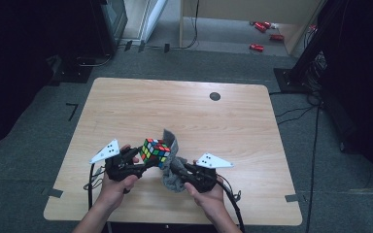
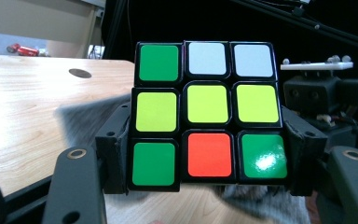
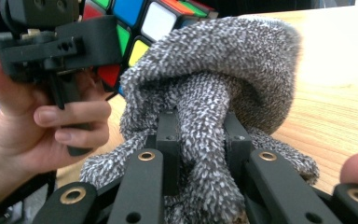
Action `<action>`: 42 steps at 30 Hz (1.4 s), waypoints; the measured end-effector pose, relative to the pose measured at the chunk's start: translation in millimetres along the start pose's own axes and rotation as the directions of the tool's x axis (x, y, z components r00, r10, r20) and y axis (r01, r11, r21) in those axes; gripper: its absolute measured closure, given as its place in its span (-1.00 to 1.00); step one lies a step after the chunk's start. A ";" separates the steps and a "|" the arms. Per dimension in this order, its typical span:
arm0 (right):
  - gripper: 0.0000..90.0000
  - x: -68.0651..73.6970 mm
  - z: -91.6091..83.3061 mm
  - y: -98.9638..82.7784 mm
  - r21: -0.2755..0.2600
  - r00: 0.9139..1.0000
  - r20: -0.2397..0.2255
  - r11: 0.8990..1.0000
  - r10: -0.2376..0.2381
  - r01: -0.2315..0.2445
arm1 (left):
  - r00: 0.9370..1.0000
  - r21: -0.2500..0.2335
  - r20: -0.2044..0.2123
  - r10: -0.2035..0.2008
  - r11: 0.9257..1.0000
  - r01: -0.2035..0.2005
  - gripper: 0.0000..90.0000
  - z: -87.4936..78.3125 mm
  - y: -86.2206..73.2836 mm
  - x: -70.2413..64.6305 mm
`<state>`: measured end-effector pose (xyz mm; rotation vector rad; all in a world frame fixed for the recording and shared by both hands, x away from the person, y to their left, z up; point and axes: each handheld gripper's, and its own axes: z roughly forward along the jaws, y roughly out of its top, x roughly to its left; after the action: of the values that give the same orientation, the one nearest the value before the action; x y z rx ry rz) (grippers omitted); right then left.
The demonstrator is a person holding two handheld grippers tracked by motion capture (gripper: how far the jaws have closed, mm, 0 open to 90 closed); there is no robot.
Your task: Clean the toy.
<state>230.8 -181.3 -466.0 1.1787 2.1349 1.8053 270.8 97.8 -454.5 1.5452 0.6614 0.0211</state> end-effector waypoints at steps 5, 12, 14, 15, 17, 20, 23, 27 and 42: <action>0.66 -5.1 -15.3 12.9 -0.081 1.000 0.016 0.997 0.016 -0.015 | 1.000 0.014 0.013 0.004 1.000 -0.004 -0.24 -0.4 -1.4 0.6; 0.66 -0.6 -0.6 -0.7 -0.004 1.000 -0.002 1.000 0.006 -0.006 | 1.000 0.015 0.008 0.003 1.000 -0.003 -0.24 -0.6 -1.1 1.3; 0.66 1.4 0.8 -0.4 0.002 1.000 -0.001 1.000 -0.007 0.007 | 1.000 0.012 0.014 -0.001 1.000 0.001 -0.24 -2.1 -2.1 2.8; 0.66 1.4 -1.8 2.5 -0.011 1.000 0.006 1.000 -0.012 0.012 | 1.000 0.011 0.019 -0.005 1.000 0.005 -0.24 -2.2 -3.1 4.0; 0.66 -0.9 -9.7 8.2 -0.047 1.000 0.015 0.999 -0.002 0.003 | 1.000 0.019 0.020 -0.010 1.000 0.009 -0.24 -0.8 -6.3 5.8; 0.66 -3.5 -14.6 8.9 -0.057 1.000 0.019 0.998 0.013 -0.012 | 1.000 0.026 0.018 -0.014 1.000 0.013 -0.24 2.1 -9.6 6.4; 0.66 -2.7 -6.9 2.7 -0.021 1.000 -0.010 0.999 0.026 -0.026 | 1.000 0.022 -0.001 -0.007 1.000 0.007 -0.24 0.1 -8.5 7.4; 0.66 2.6 -0.5 1.7 0.007 1.000 -0.017 1.000 -0.003 0.003 | 1.000 0.013 -0.003 -0.009 1.000 0.009 -0.24 -2.2 -8.5 8.1; 0.66 -0.6 -11.4 9.4 -0.040 0.999 -0.034 0.999 0.027 -0.029 | 1.000 0.015 -0.010 0.028 0.999 -0.028 -0.24 -1.2 -10.2 3.1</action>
<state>229.6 -190.8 -454.8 1.1836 2.0990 1.8834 268.9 99.5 -464.9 1.5694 0.6491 0.0457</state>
